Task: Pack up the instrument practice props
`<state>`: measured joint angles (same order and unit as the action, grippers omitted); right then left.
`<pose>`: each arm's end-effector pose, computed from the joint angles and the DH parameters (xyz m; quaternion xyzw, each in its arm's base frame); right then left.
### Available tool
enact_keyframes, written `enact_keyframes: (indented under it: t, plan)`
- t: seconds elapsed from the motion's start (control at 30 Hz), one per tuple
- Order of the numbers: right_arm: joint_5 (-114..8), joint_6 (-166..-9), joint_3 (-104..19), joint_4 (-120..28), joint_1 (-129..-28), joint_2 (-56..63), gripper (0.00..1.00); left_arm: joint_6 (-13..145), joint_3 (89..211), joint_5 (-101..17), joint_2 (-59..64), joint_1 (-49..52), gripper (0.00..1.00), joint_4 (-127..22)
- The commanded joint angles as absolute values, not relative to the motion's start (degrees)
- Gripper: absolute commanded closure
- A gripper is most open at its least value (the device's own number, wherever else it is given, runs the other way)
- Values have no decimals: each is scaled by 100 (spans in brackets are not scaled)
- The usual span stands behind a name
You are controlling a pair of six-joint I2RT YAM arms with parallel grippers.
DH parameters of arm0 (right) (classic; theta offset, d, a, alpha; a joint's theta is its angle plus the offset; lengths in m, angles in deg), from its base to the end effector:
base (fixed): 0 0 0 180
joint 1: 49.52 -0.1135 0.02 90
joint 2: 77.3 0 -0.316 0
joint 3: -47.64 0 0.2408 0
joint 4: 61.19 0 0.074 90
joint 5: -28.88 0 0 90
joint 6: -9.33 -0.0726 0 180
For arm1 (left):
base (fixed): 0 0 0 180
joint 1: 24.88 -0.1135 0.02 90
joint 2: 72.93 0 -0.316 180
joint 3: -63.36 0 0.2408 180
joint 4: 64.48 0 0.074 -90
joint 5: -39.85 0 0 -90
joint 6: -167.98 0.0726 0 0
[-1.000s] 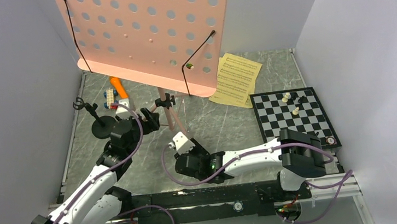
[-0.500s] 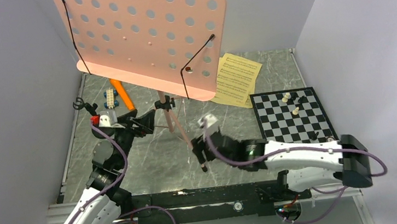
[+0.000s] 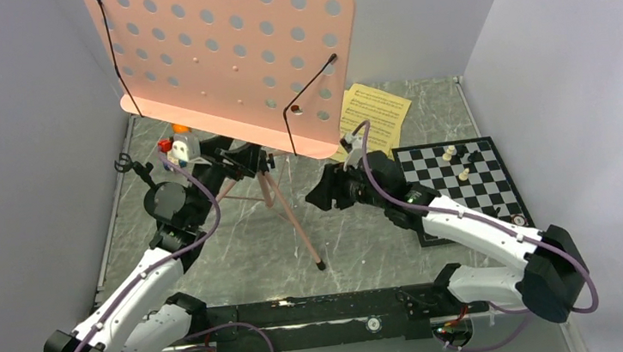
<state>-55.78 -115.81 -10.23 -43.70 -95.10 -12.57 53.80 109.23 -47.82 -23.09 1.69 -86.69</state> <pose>0.1754 0.1886 0.3102 -0.1015 0.8336 0.3805 0.3873 0.1736 -0.0901 0.3842 0.0287 0.5855 -0.3579 0.7268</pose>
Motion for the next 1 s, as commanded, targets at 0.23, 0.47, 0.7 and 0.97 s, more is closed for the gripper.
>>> enact_keyframes:
  t: [0.23, 0.47, 0.7, 0.97]
  plan:
    - [-3051, -12963, -1449, -6677, -8398, -404, 38, 5821, 11739, -4343, -1631, 178, 35, -9236]
    - [-2817, -12804, -1778, -7423, -8354, 129, 37, 6105, 11760, -4327, -1707, 183, 64, -9087]
    - [-2787, -12970, -2126, -8017, -8366, 739, 37, 6242, 11507, -4386, -1898, 175, 86, -8925]
    - [-2713, -12375, -2924, -7343, -8544, 1225, 37, 6154, 11318, -4382, -1936, 176, 100, -8908]
